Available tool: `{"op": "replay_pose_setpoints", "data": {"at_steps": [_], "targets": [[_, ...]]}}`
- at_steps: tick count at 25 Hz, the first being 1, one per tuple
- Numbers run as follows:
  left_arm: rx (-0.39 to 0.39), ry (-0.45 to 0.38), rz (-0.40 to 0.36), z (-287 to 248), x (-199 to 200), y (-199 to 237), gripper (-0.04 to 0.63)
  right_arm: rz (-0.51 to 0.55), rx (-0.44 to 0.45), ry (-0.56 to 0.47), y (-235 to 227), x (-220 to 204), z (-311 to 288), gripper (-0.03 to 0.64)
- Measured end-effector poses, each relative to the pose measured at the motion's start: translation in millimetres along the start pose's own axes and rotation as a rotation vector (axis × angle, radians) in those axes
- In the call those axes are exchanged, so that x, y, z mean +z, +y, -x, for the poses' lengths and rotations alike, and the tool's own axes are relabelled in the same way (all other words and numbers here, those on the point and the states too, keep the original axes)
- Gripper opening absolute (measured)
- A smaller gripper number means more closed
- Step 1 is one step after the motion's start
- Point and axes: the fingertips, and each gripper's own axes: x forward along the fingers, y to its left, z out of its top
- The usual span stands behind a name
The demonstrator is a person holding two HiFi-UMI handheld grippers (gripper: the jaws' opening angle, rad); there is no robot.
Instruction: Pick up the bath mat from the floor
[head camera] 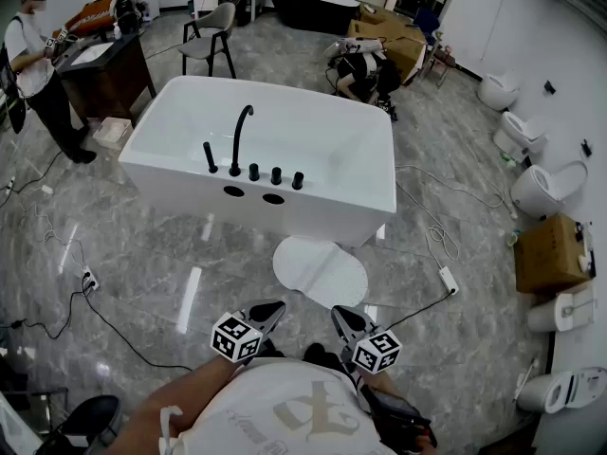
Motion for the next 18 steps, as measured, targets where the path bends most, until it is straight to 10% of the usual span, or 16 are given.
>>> {"op": "replay_pose_setpoints", "data": {"at_steps": [18], "targets": [[0.080, -0.012, -0.002, -69, -5, -83, 0.011, 0.028, 0.065, 0.001, -61, -6, 93, 0.006]]}}
